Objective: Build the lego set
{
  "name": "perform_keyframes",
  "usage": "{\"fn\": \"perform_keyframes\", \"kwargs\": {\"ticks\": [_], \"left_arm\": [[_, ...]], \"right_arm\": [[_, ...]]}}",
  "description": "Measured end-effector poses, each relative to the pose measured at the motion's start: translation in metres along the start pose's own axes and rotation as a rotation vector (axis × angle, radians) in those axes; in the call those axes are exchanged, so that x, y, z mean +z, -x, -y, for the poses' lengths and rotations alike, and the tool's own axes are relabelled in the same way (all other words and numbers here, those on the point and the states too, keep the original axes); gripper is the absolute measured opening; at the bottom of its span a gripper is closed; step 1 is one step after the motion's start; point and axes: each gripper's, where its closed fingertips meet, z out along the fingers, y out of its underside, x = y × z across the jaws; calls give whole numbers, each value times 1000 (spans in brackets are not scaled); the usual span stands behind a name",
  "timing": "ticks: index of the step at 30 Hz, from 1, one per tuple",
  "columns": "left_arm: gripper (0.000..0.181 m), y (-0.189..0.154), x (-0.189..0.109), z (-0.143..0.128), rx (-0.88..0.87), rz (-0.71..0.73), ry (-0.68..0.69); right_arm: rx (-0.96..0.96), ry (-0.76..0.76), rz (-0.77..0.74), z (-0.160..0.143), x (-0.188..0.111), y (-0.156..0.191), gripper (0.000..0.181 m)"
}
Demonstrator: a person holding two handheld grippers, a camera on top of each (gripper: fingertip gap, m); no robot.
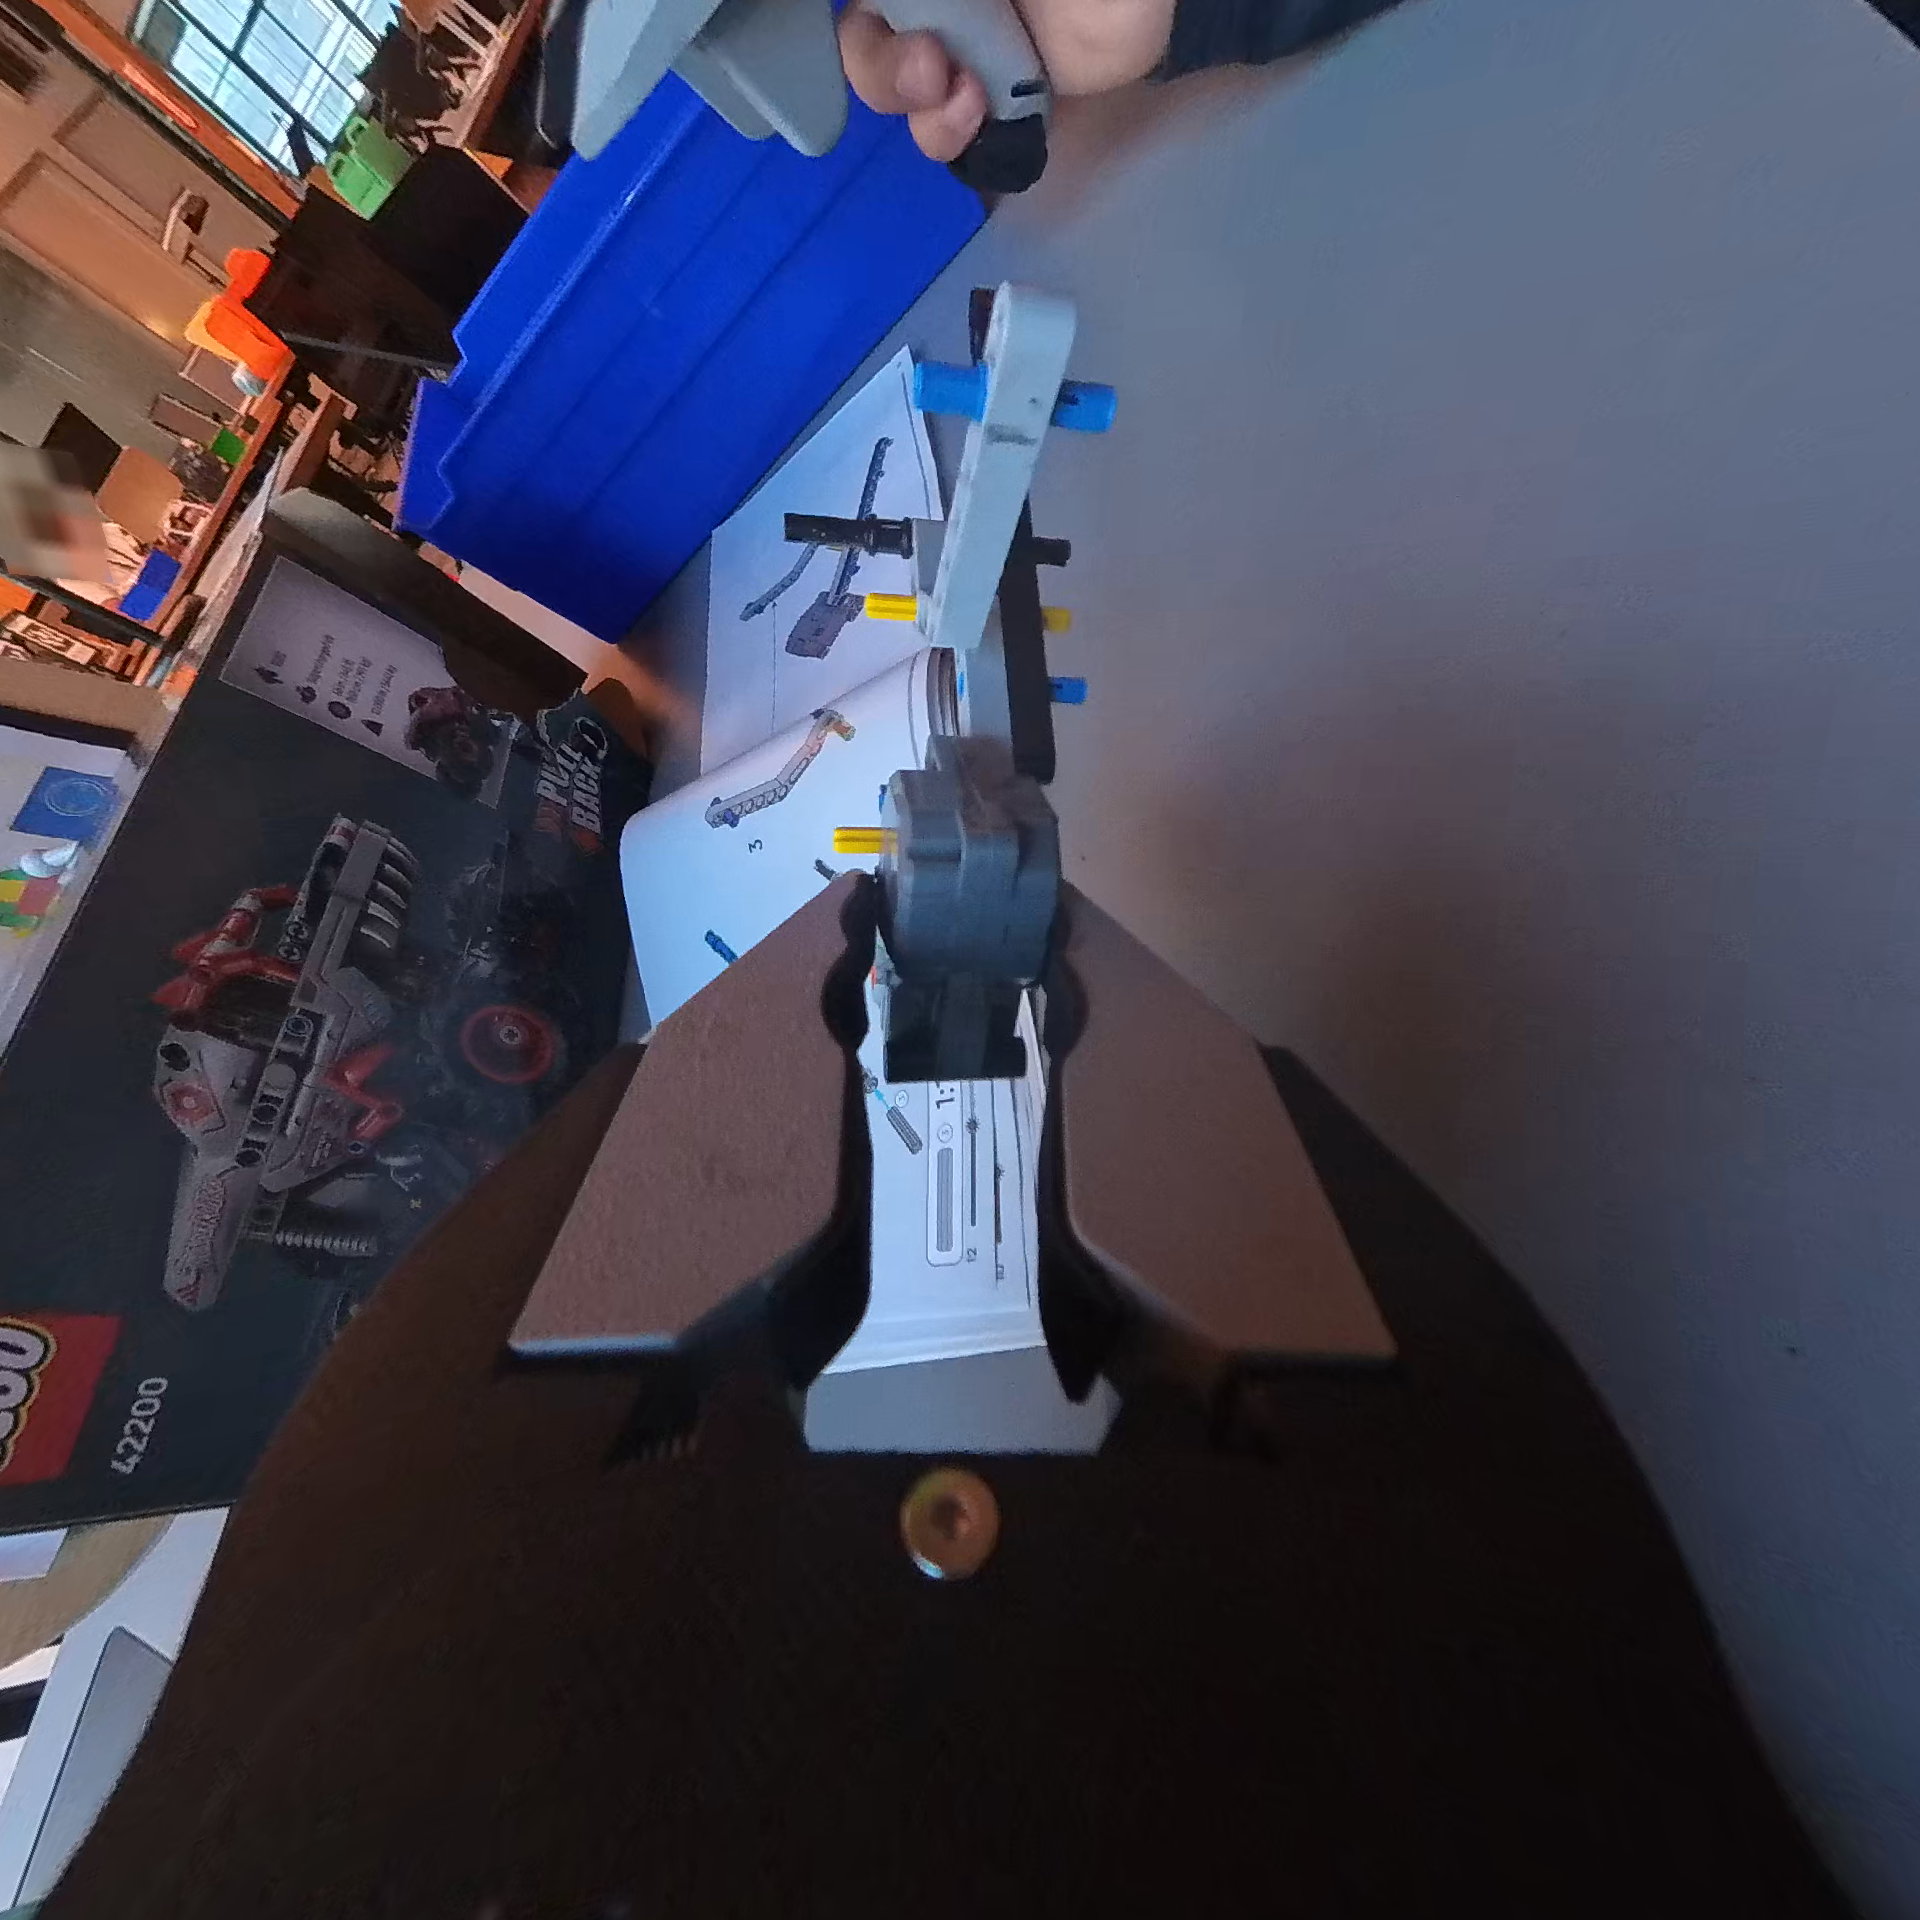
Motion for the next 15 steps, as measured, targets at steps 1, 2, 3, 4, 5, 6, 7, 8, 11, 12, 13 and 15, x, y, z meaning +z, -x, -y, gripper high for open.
{"fn": "perform_keyframes", "kwargs": {"ticks": [1, 2, 3, 4, 5, 6, 7, 8, 11, 12, 13, 15], "left_arm": [[29, 0, 0, 0, 0, -3, 0], [29, 0, 0, 0, 1, -1, -1], [29, 0, -1, 1, 2, 2, -3], [29, 0, -1, 1, 1, 1, -7], [29, 0, -2, 3, -1, -3, -16], [29, 0, -3, 5, -4, -6, -31], [29, 0, -5, 8, -8, -12, -49], [29, 1, -8, 11, -17, -18, -71], [29, 6, -21, 24, -50, -28, -160], [29, 9, -27, 30, -65, -31, -199], [29, 13, -35, 37, -86, -31, -246], [29, 24, -53, 53, -149, -33, -363]], "right_arm": [[-2, 1, 2, 0, 0, 1, 29], [-4, 1, 3, 0, 1, 1, 29], [-6, 3, 3, -1, 1, 1, 29], [-9, 4, 3, -1, 1, 1, 29], [-11, 5, 3, -1, 1, 2, 29], [-12, 7, 3, -1, 1, 2, 29], [-12, 8, 3, -2, 1, 2, 29], [-12, 8, 5, -2, 1, 2, 29], [-12, 8, 8, -2, 2, 3, 28], [-12, 8, 12, -2, 2, 4, 28], [-11, 10, 17, -2, 3, 5, 28], [-13, 21, 28, -5, 5, 8, 27]]}}
